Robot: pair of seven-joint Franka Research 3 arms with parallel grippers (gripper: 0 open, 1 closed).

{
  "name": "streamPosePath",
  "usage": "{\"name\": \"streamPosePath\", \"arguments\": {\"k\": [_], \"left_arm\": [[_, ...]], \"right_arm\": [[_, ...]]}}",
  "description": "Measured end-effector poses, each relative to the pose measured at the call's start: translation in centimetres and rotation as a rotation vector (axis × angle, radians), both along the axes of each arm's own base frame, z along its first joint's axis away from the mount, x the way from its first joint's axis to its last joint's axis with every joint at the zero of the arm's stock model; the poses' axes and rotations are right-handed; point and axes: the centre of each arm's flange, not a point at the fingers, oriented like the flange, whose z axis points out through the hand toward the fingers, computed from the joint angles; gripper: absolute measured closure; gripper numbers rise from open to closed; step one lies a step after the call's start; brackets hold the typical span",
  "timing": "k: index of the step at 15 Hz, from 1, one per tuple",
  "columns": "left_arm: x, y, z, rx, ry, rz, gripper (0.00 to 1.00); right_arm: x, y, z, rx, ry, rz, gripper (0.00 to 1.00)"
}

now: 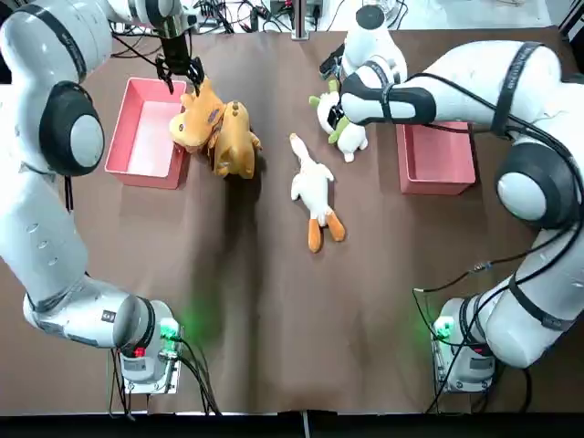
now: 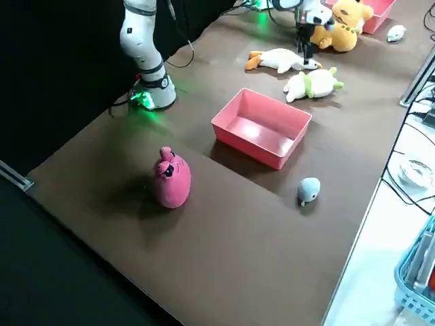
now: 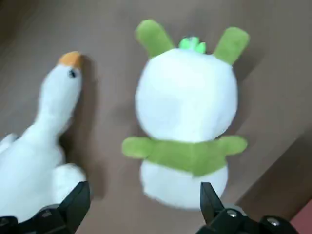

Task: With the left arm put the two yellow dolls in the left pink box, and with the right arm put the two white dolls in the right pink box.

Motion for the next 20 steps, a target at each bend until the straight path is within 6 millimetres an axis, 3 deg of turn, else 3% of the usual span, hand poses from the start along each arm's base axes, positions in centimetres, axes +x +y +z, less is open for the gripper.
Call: {"name": "streamPosePath", "arguments": {"k": [3, 7, 12, 17, 18, 20], "left_arm": [[0.3, 0.0, -1.9, -0.003, 0.017, -0.021, 0.00], [0.3, -0.1, -3.2, -0.002, 0.038, -0.027, 0.00], [0.2, -0.6, -3.7, -0.004, 0.044, -0.035, 0.01], [0.0, -1.7, -3.6, -0.060, 0.055, -0.017, 0.01], [0.0, -1.8, -3.7, -0.066, 0.058, -0.014, 0.01], [0.0, -1.5, -4.1, -0.065, 0.065, -0.010, 0.01]], "right_arm": [[2.3, -1.6, -2.9, 0.026, -0.046, -0.024, 0.00], [2.7, -1.3, -6.4, 0.041, -0.066, -0.023, 0.00], [2.8, -1.4, -8.1, 0.036, -0.060, -0.022, 0.03], [3.0, -1.6, -7.9, 0.036, -0.063, -0.026, 0.50], [3.2, -1.9, -7.8, 0.036, -0.064, -0.032, 0.68], [3.6, -2.4, -7.0, 0.036, -0.065, -0.043, 0.77]]}}
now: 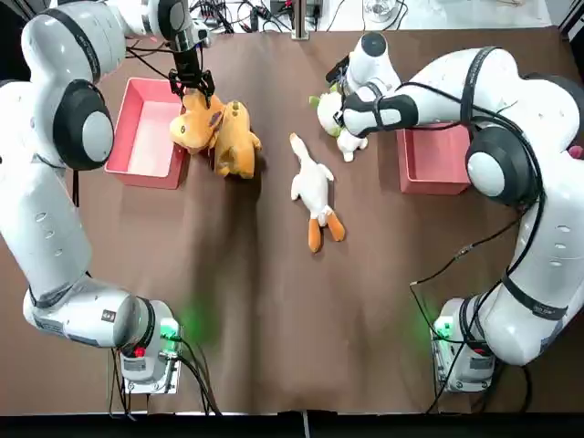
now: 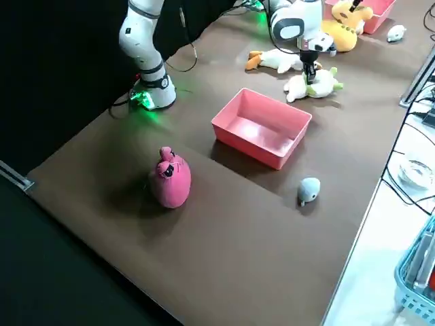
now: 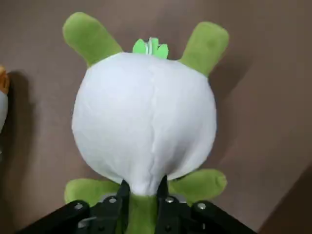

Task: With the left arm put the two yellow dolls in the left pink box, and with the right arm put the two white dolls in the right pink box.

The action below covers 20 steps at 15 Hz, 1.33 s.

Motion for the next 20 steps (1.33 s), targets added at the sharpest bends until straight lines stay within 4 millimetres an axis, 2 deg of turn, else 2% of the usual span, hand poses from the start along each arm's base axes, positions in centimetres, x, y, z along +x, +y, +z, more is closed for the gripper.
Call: {"name": "streamPosePath", "arguments": {"k": [2, 4, 5, 8, 10, 11, 13, 16, 18, 19, 20], "left_arm": [[0.0, 0.2, -0.8, 0.002, 0.012, 0.002, 0.02], [0.0, 0.2, -1.6, 0.005, 0.025, 0.003, 0.05], [0.0, 0.2, -1.8, 0.005, 0.027, 0.002, 0.14], [0.0, 0.1, -1.7, 0.004, 0.024, 0.000, 0.42], [0.2, 0.0, -1.4, 0.004, 0.018, 0.002, 0.58], [0.2, 0.0, -1.2, 0.003, 0.015, 0.004, 0.66], [0.4, 0.0, -0.6, 0.002, 0.006, 0.006, 0.81], [0.1, 0.0, 1.1, 0.006, 0.023, 0.006, 0.82], [0.0, 0.3, 2.9, 0.009, 0.040, 0.009, 0.82], [0.1, 0.6, 4.0, 0.009, 0.040, 0.012, 0.82], [-0.1, 1.2, 6.1, 0.008, 0.033, 0.020, 0.82]], "right_arm": [[0.4, -0.8, 2.2, -0.011, 0.021, -0.029, 0.87], [1.1, -2.6, 6.6, -0.022, 0.043, -0.080, 0.89], [1.4, -4.0, 9.1, -0.027, 0.056, -0.114, 0.89], [2.0, -11.0, 15.9, -0.051, 0.107, -0.231, 0.89], [1.7, -16.1, 18.1, -0.072, 0.160, -0.309, 0.91], [1.2, -18.4, 18.2, -0.084, 0.192, -0.343, 0.91], [-0.5, -22.0, 16.2, -0.099, 0.241, -0.395, 0.91], [-2.1, -26.3, 12.0, -0.102, 0.277, -0.465, 0.91], [-2.6, -27.8, 10.4, -0.104, 0.295, -0.490, 0.91], [-2.9, -27.9, 9.6, -0.103, 0.296, -0.492, 0.91], [-3.4, -27.4, 7.3, -0.103, 0.295, -0.485, 0.90]]}}
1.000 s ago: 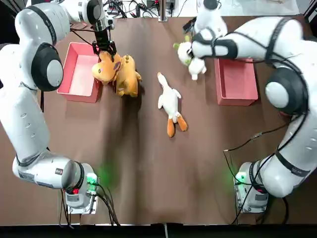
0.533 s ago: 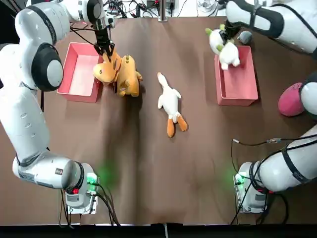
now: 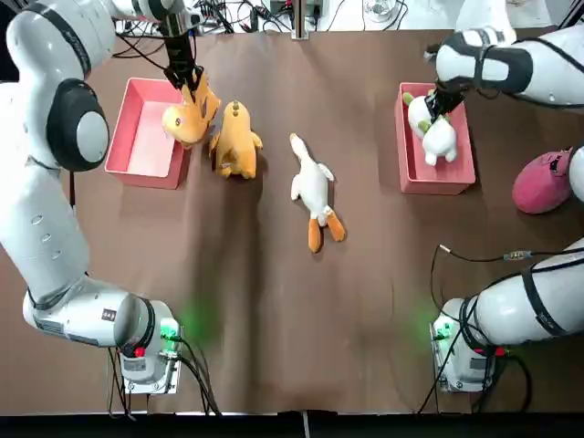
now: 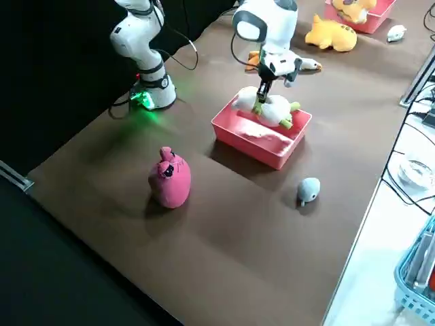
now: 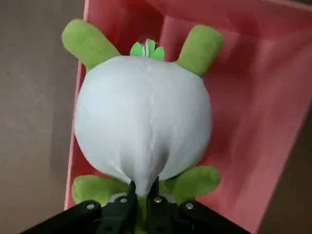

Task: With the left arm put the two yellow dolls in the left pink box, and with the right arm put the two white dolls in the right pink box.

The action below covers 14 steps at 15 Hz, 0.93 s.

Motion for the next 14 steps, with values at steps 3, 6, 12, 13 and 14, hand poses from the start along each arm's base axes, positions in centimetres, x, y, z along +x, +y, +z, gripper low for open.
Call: {"name": "streamPosePath", "arguments": {"k": [3, 6, 12, 13, 14], "left_arm": [[-1.0, 1.3, 4.0, 0.026, 0.000, 0.024, 0.82], [-1.8, 5.7, 8.0, 0.118, -0.026, 0.046, 0.82], [-0.6, 19.4, 4.6, 0.140, -0.005, 0.133, 0.88], [-0.3, 20.1, 2.9, 0.139, 0.004, 0.142, 0.88], [0.1, 20.3, 1.3, 0.140, 0.012, 0.149, 0.88]], "right_arm": [[-0.4, 1.7, -2.5, -0.009, 0.021, -0.028, 0.75], [-0.5, 2.8, -2.8, -0.014, 0.022, -0.043, 0.47], [0.5, 4.4, -0.1, -0.015, 0.025, -0.021, 0.00], [0.6, 5.8, 1.0, -0.014, 0.021, 0.001, 0.00], [0.5, 7.5, 1.9, -0.012, 0.011, 0.032, 0.00]]}}
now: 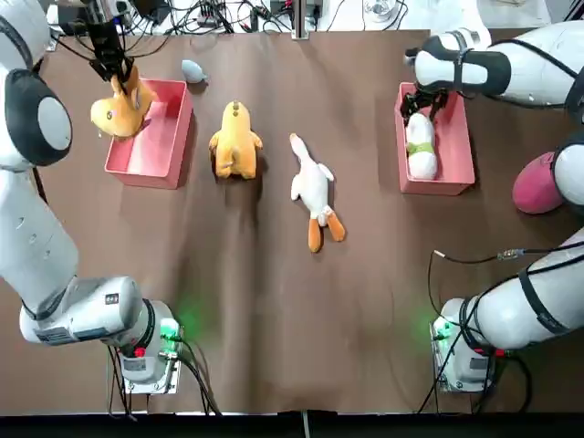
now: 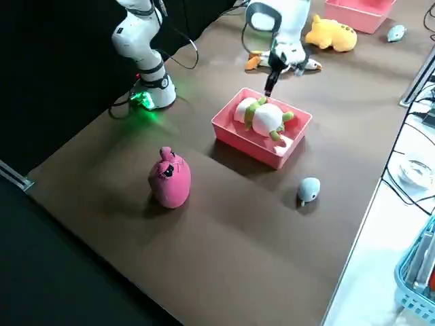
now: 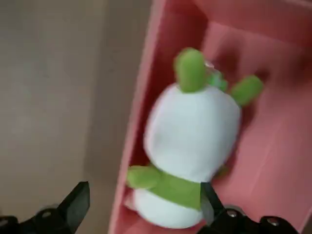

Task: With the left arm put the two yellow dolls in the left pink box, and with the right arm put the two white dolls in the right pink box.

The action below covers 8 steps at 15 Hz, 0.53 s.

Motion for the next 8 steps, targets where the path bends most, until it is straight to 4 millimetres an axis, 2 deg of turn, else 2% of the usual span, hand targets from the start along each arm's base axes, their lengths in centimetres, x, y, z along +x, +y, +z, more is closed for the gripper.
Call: {"name": "streamPosePath", "arguments": {"k": [2, 4, 6, 8], "left_arm": [[0.5, -0.8, -2.7, 0.005, 0.023, 0.008, 0.88], [0.6, -1.6, -4.5, 0.017, 0.047, 0.032, 0.88], [0.7, -1.7, -5.5, 0.022, 0.054, 0.043, 0.88], [0.9, -1.7, -5.6, 0.027, 0.041, 0.053, 0.88]], "right_arm": [[-1.0, 4.4, 1.0, 0.008, -0.021, 0.080, 0.00], [-3.0, 9.8, 1.3, 0.019, -0.047, 0.180, 0.00], [-5.7, 15.5, 1.5, 0.038, -0.079, 0.286, 0.00], [-8.5, 20.5, 1.7, 0.065, -0.122, 0.376, 0.00]]}}
